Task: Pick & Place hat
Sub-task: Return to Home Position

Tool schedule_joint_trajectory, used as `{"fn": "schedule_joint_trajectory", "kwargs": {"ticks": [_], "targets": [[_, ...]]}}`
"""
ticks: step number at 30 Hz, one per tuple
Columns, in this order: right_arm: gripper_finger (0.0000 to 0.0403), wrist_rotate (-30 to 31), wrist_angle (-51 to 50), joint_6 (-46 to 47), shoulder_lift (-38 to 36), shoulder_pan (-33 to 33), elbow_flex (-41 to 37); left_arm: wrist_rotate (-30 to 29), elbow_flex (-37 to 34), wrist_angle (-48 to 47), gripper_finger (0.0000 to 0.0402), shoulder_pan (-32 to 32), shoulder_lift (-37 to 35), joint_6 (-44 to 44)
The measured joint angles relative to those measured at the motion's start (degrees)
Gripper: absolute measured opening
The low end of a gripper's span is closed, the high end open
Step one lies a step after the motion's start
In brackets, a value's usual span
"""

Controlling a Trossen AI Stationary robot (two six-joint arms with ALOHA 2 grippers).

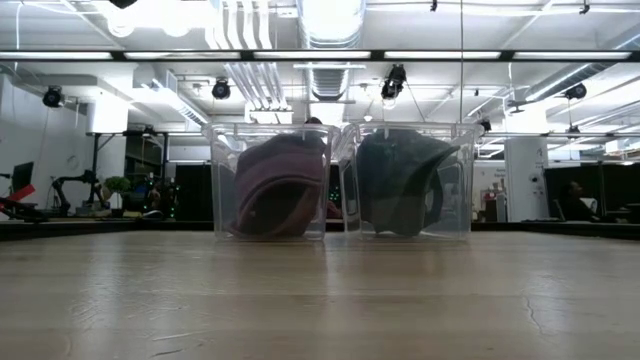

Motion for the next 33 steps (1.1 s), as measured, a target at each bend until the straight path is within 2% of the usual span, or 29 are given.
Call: {"fn": "schedule_joint_trajectory", "kwargs": {"ticks": [4, 12, 21, 33], "targets": [[0.0009, -0.03, 6.31, 1.71, -7.22, 0.00, -10.40, 0.40, -3.19, 1.65, 0.0181, 0.00, -3.38, 0.21], [0.0009, -0.25, 17.47, 5.17, -20.22, 0.00, -30.17, 3.85, -17.09, 15.02, 0.0181, 0.00, -14.46, 0.85], [0.0009, -6.27, 28.82, 12.03, -34.17, 0.24, -51.69, 4.65, -32.99, 26.88, 0.0181, -0.02, -25.50, 0.29], [0.0009, -6.51, 38.79, 23.56, -54.68, 0.22, -74.09, 4.63, -47.41, 36.84, 0.0181, 0.00, -32.94, -2.01]]}}
